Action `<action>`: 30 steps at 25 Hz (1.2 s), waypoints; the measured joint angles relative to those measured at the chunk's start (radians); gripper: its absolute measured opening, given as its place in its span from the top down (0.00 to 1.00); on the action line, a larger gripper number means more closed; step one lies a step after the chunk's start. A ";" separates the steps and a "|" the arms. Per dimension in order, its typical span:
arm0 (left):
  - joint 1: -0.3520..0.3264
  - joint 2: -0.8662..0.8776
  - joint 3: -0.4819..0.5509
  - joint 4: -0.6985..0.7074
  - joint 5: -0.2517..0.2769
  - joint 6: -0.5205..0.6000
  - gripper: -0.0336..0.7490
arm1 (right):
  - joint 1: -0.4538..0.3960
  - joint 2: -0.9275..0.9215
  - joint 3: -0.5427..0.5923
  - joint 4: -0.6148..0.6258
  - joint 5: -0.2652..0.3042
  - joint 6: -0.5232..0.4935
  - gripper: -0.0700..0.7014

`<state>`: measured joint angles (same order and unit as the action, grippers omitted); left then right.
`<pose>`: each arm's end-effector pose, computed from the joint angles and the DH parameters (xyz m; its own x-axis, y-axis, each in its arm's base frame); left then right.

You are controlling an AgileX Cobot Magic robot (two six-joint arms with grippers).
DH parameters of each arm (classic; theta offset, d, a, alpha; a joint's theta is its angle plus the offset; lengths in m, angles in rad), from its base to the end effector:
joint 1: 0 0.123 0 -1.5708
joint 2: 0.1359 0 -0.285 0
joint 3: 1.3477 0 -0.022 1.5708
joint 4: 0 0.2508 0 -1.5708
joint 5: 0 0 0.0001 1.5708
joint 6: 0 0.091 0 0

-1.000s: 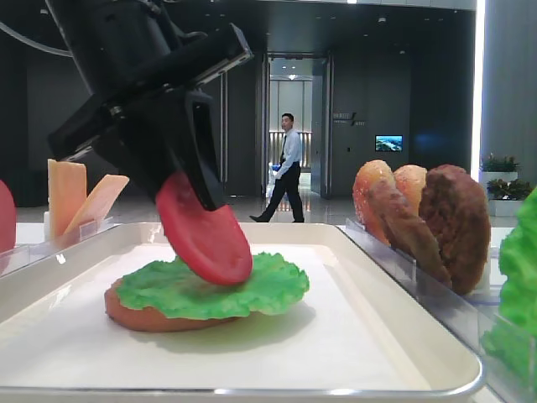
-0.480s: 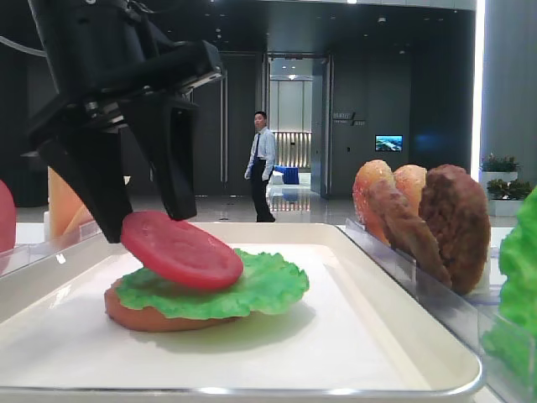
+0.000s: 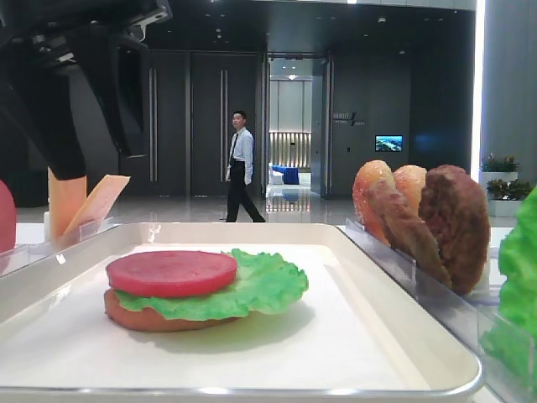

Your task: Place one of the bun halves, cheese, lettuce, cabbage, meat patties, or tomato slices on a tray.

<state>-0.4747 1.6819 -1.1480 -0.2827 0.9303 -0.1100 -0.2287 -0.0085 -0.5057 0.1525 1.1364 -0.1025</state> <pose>0.2789 -0.1662 0.2241 -0.9706 0.1940 -0.1425 0.2266 0.9362 -0.2689 -0.0075 0.0146 0.2736 -0.4966 0.0770 -0.8646 0.0900 0.9953 0.0370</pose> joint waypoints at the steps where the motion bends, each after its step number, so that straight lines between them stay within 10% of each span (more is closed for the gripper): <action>1: 0.000 -0.001 0.000 -0.002 0.001 0.000 0.43 | 0.000 0.000 0.000 0.000 0.000 0.000 0.40; 5: 0.000 -0.003 -0.020 -0.008 0.042 -0.012 0.43 | 0.000 0.000 0.000 0.000 0.000 0.000 0.40; 11: 0.000 -0.004 -0.237 0.100 0.257 -0.130 0.43 | 0.000 0.000 0.000 0.000 0.000 0.000 0.40; 21: 0.003 -0.048 -0.352 0.295 0.293 -0.214 0.43 | 0.000 0.000 0.000 0.000 0.000 0.000 0.40; 30: 0.303 -0.108 -0.319 0.304 0.295 -0.115 0.43 | 0.000 0.000 0.000 0.000 0.000 0.000 0.40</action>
<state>-0.1715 1.5742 -1.4666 0.0209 1.2252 -0.2254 -0.2287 -0.0085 -0.5057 0.1525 1.1364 -0.1025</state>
